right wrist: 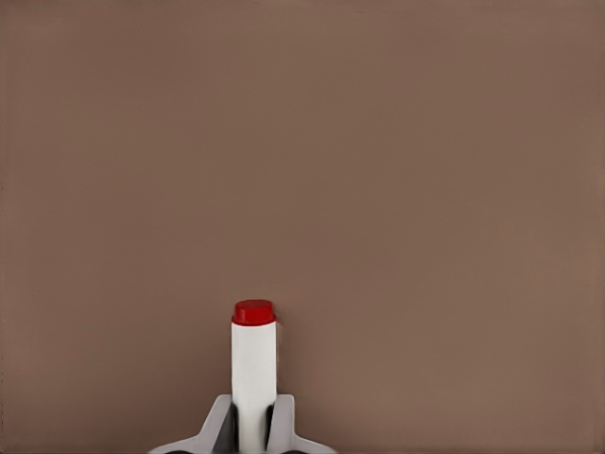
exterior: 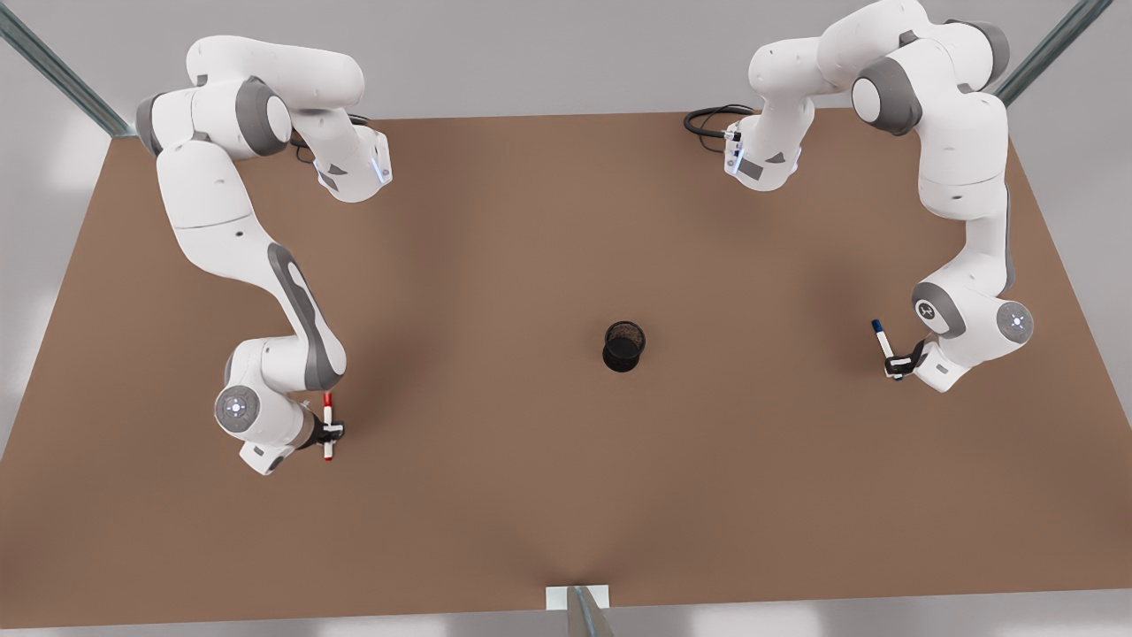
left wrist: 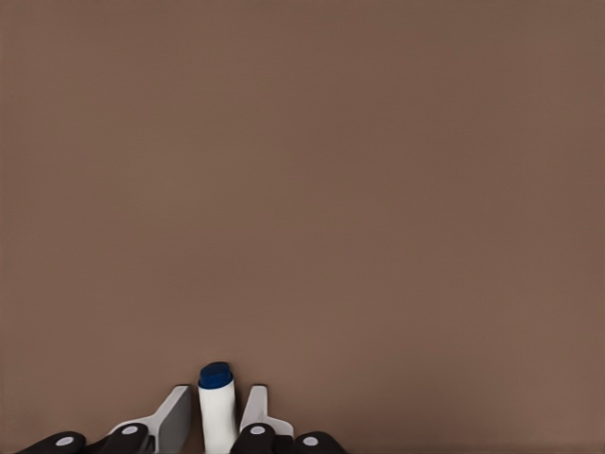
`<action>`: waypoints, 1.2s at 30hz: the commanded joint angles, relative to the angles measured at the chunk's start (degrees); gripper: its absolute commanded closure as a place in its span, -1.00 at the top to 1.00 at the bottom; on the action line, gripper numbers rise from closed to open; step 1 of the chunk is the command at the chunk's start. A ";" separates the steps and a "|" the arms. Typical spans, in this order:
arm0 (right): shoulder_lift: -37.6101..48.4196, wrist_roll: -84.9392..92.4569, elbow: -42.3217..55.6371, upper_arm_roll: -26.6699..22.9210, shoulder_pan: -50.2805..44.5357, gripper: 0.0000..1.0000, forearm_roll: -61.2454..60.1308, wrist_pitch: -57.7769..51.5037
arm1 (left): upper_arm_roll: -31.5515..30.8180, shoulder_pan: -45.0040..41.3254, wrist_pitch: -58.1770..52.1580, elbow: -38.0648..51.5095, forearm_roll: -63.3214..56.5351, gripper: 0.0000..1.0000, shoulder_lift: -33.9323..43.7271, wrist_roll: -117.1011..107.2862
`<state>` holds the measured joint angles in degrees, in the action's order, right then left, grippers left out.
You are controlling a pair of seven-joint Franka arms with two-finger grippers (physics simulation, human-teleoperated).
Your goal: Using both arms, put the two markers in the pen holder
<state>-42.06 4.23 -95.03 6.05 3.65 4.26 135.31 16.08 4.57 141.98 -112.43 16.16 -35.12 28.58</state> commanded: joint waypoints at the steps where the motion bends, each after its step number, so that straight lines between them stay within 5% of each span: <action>1: 0.57 -0.10 0.55 0.10 -0.05 -0.46 0.31 -0.92 | 0.01 0.00 0.13 0.02 0.02 -0.12 0.05 0.59; 8: 9.54 -6.96 1.17 9.42 -0.05 -0.46 0.31 -6.20 | 0.01 0.00 0.13 0.02 0.02 -0.18 0.05 0.59; 14: 10.68 -24.27 1.69 25.50 -2.59 -0.50 6.55 -2.78 | 0.01 0.00 0.13 0.02 0.10 -0.22 0.05 0.59; 26: 3.66 -29.54 4.07 24.71 -21.40 -0.50 9.44 39.06 | 0.01 0.18 0.13 0.02 0.10 -0.30 0.14 0.59; 30: 0.05 -27.53 11.63 24.80 -25.89 -0.49 12.88 45.65 | 0.01 0.18 0.13 0.11 0.10 -0.37 0.14 0.59; 36: -2.23 -25.94 10.40 21.11 -30.02 -0.48 19.82 56.20 | 0.01 0.09 0.05 0.37 0.10 -0.45 0.58 0.95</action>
<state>-44.53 -16.30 -84.34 27.47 -26.04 21.17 181.17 16.08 4.65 142.18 -112.10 16.05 -34.70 28.95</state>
